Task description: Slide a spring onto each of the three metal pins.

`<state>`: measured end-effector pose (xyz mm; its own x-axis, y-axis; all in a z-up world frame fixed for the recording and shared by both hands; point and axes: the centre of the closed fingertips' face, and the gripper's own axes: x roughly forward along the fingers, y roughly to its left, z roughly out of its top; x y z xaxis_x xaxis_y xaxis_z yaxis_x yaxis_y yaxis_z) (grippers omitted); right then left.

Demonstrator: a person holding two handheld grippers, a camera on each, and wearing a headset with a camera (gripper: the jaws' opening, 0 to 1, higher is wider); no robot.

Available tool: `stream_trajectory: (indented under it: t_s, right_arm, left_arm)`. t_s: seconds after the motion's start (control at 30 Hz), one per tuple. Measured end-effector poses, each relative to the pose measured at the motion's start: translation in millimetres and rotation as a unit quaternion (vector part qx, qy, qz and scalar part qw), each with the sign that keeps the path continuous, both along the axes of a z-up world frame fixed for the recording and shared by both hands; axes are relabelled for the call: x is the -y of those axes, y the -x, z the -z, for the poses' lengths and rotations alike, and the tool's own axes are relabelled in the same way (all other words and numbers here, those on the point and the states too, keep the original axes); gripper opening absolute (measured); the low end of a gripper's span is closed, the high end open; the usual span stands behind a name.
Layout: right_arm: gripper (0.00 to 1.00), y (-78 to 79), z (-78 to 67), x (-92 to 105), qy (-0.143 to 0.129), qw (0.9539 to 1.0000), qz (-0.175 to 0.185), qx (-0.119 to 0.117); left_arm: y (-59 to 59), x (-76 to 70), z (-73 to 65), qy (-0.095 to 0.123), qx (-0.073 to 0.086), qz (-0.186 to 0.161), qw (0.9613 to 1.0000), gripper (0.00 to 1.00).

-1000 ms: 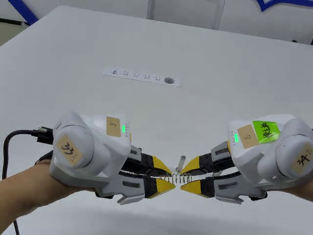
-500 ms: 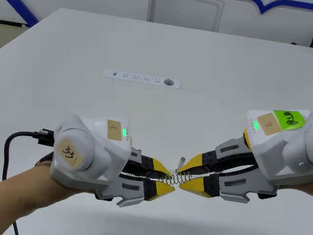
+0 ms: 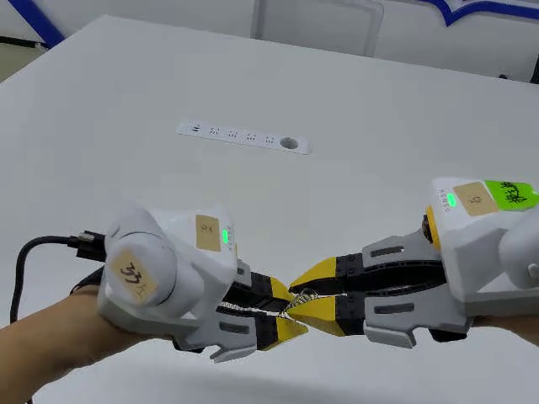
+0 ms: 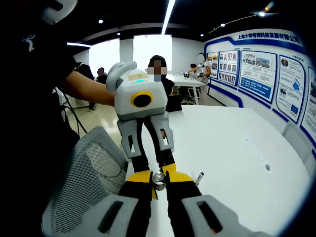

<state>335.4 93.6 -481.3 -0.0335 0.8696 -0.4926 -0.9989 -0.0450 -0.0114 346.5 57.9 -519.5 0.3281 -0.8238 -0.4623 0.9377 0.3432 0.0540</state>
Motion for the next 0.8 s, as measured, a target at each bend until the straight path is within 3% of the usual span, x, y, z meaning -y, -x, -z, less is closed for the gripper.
stream_trajectory:
  t_s: [0.37, 0.6, 0.8]
  right_arm:
    - [0.11, -2.8, 1.6, -4.7, 0.003, 0.9999, 0.013, 0.001]
    - [0.11, -10.8, -8.0, -5.8, -0.007, 0.9997, 0.025, 0.003]
    - [0.11, -22.0, -20.1, -4.8, -0.019, 0.9989, 0.040, 0.013]
  left_arm:
    - [-2.5, -4.6, 1.6, 0.001, -0.007, -0.009, 0.9999, 0.11]
    - [-10.1, -7.9, -8.9, 0.015, 0.010, -0.022, 0.9996, 0.13]
    - [-15.0, -15.4, -8.1, 0.017, 0.002, -0.041, 0.9990, 0.28]
